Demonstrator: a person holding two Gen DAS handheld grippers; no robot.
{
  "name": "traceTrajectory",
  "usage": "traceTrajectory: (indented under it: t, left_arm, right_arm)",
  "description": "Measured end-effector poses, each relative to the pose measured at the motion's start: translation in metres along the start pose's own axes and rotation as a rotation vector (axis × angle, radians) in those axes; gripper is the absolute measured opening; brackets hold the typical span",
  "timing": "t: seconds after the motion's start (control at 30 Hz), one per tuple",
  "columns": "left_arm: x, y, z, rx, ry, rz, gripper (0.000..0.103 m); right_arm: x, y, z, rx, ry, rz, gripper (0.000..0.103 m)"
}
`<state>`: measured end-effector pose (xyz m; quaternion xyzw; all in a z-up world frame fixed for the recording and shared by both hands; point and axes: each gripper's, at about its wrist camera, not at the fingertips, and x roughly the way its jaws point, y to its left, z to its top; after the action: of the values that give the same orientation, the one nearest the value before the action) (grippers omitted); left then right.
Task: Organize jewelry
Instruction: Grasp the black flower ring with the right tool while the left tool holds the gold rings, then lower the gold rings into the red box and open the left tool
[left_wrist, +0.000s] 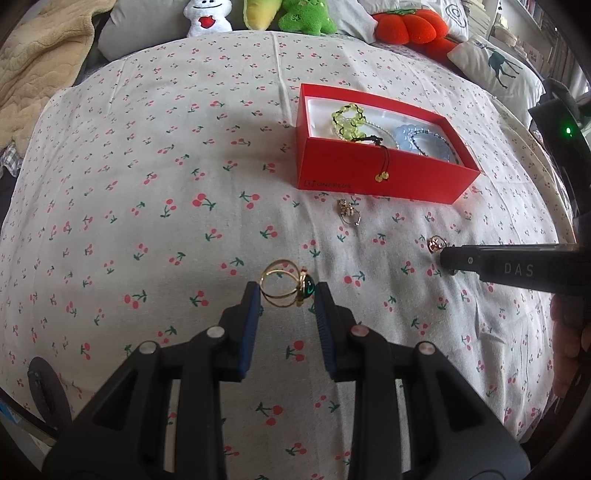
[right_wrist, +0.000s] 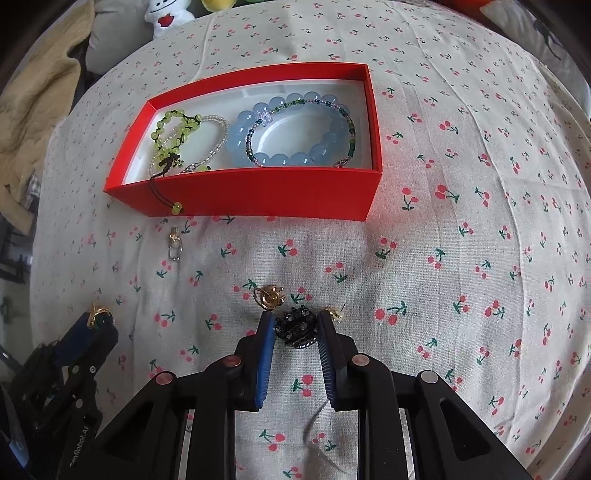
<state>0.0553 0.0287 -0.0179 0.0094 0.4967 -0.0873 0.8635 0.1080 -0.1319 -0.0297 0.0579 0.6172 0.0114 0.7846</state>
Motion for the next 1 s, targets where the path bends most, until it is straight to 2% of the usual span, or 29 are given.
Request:
traceTrajectory:
  t: [0.2,0.6,1.0]
  left_arm:
    - [-0.003,0.000,0.003,-0.006,-0.008,-0.008,0.032]
    - [-0.015,0.001,0.009,-0.026,-0.042,-0.030,0.032]
    - [-0.029,-0.012,0.032,-0.035,-0.124,-0.089,0.032]
  right_arm:
    - [-0.018,-0.007,-0.012,-0.014,-0.031,0.017,0.023]
    - [-0.047,-0.028,-0.012,0.009,-0.071,0.087,0.023]
    - [-0.066,-0.041,-0.010,0.045,-0.119,0.141,0.023]
